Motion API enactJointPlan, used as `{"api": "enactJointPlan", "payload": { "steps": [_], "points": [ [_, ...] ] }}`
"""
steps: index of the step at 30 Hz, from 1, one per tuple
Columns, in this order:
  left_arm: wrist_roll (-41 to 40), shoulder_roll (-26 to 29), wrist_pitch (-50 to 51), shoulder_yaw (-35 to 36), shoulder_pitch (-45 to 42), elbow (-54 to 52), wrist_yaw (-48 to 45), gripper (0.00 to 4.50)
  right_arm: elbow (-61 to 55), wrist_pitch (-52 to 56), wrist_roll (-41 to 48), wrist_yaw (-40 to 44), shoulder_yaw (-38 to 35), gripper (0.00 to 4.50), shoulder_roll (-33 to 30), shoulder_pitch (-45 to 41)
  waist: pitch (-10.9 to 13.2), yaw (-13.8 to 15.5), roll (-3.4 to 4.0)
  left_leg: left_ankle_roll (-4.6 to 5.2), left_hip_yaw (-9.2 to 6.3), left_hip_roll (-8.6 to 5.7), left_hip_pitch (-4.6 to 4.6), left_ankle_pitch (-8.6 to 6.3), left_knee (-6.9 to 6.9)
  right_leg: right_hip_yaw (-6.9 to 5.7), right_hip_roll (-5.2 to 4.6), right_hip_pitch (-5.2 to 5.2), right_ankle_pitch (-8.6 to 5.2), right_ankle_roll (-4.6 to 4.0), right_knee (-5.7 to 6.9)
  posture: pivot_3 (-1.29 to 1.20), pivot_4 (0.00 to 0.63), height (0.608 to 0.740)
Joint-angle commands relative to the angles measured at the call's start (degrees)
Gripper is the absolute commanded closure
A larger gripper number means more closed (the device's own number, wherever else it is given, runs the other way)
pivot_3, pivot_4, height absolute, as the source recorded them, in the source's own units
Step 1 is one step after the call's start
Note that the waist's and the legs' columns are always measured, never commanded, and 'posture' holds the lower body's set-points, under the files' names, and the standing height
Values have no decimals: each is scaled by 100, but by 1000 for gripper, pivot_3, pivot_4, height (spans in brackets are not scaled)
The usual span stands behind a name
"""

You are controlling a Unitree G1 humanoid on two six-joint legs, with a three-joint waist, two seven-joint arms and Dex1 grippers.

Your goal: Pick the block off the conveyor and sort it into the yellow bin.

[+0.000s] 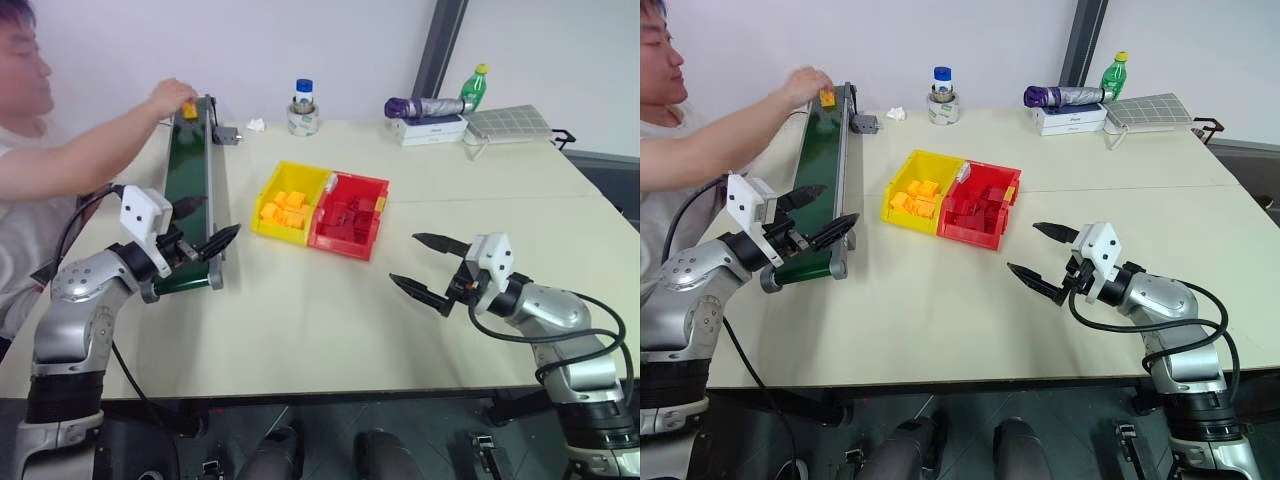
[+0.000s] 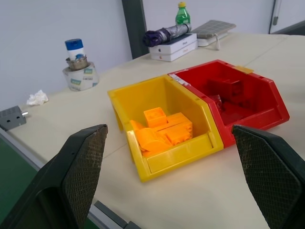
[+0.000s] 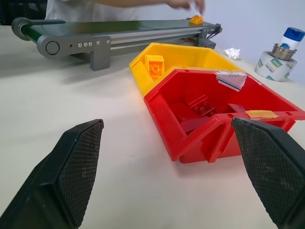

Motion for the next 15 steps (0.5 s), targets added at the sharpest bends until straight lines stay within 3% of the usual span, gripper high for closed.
{"api": "enactJointPlan", "payload": {
  "steps": [1,15],
  "points": [
    [-75,48,-18,36,-60,-138,-25,113,-238,-70,57,-14,-103,0,-48,-3,0,0,0,0,0,0,0,0,0,0,0,0,0,0,0,0,150,740],
    [-242,31,26,160,97,-446,31,113,-243,-62,55,-19,-103,0,-52,-2,0,-2,0,0,0,0,0,0,-1,0,0,0,0,0,-2,0,150,740]
  ]
}}
